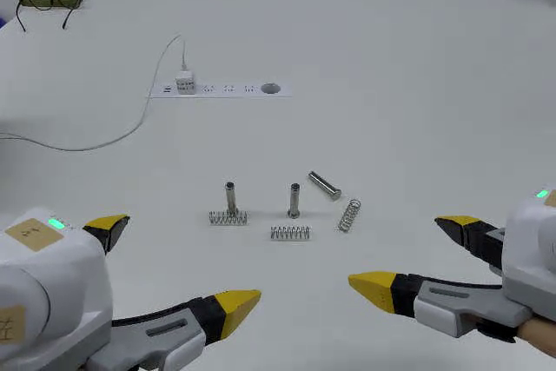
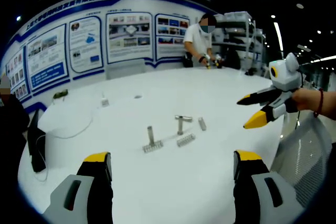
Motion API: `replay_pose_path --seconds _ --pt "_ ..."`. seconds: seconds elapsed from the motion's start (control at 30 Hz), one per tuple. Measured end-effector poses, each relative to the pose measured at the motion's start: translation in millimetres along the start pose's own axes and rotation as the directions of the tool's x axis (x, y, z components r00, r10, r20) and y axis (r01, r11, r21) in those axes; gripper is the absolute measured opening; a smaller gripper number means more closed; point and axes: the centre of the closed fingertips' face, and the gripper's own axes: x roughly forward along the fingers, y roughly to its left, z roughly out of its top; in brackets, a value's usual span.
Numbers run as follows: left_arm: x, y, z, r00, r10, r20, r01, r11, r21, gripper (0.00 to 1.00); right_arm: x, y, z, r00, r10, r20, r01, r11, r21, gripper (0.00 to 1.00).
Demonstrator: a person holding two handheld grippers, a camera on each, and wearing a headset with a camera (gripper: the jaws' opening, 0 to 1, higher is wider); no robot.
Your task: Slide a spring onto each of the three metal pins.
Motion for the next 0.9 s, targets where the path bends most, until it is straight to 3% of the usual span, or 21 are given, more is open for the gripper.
replay_pose_path --seconds 0.9 --pt "7.9 -4.6 -5.5 0.9998 -0.014 -0.011 0.014 1.0 0.001 0.97 45.6 -30.7 21.6 0.9995 -0.009 -0.032 0.008 1.0 -0.028 0.66"
